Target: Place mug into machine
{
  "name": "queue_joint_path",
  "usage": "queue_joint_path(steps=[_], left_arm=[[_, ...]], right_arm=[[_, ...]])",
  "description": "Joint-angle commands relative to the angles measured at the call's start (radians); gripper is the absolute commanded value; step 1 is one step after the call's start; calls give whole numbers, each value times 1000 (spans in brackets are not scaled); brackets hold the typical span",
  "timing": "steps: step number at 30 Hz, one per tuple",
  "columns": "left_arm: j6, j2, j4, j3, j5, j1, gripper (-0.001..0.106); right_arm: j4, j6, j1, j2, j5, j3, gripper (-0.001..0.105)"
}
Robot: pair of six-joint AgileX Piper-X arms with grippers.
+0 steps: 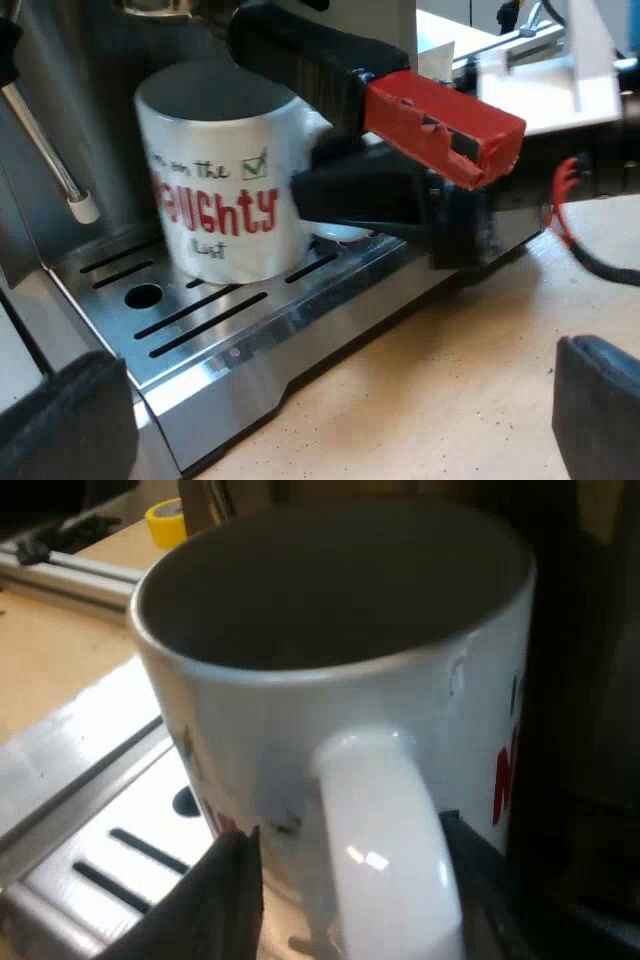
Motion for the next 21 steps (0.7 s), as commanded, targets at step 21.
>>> queue_joint_path(steps=[21], left_arm=[[-2, 3, -80, -56, -5, -2, 85]], right_arm=[[274, 32, 15, -352, 24, 187, 41]])
